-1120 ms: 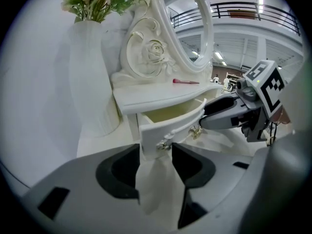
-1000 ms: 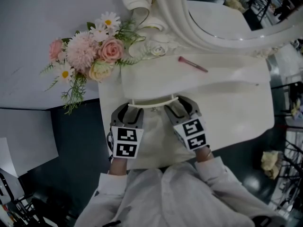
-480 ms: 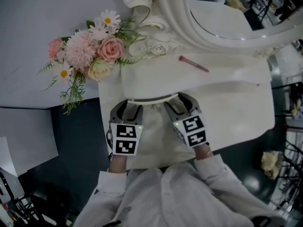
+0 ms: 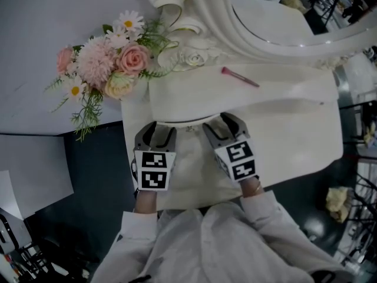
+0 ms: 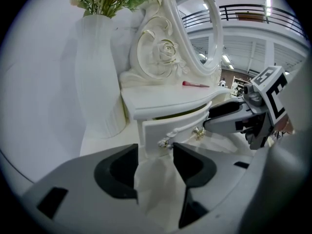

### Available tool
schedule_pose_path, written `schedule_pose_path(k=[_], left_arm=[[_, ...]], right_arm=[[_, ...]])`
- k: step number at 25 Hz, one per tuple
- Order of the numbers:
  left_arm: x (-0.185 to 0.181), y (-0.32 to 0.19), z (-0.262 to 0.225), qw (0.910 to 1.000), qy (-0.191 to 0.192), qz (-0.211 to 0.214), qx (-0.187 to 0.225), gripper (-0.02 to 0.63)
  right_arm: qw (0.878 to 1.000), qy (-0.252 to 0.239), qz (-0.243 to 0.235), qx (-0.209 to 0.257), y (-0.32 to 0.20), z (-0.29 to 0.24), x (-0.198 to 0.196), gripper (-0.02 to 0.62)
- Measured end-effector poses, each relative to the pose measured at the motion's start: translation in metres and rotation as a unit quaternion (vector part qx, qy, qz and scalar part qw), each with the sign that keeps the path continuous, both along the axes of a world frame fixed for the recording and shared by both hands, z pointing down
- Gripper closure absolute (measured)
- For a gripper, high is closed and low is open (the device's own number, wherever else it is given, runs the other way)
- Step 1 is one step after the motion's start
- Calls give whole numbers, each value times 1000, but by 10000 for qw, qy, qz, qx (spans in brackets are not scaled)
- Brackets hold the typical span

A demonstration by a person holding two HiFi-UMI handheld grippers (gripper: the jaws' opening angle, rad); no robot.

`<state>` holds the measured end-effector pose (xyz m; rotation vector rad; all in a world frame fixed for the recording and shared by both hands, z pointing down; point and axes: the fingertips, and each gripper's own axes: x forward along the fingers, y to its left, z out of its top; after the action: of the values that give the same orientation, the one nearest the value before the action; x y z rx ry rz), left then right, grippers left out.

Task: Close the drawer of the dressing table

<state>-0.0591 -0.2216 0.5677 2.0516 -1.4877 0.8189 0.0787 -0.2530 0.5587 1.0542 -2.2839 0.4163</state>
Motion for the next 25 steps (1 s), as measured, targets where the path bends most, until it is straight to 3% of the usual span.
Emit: schedule_pose_path(k=[25], left_arm=[[-5, -24, 1, 9999, -101, -3, 48, 400]], right_arm=[[9998, 50, 144, 122, -26, 3, -2, 388]])
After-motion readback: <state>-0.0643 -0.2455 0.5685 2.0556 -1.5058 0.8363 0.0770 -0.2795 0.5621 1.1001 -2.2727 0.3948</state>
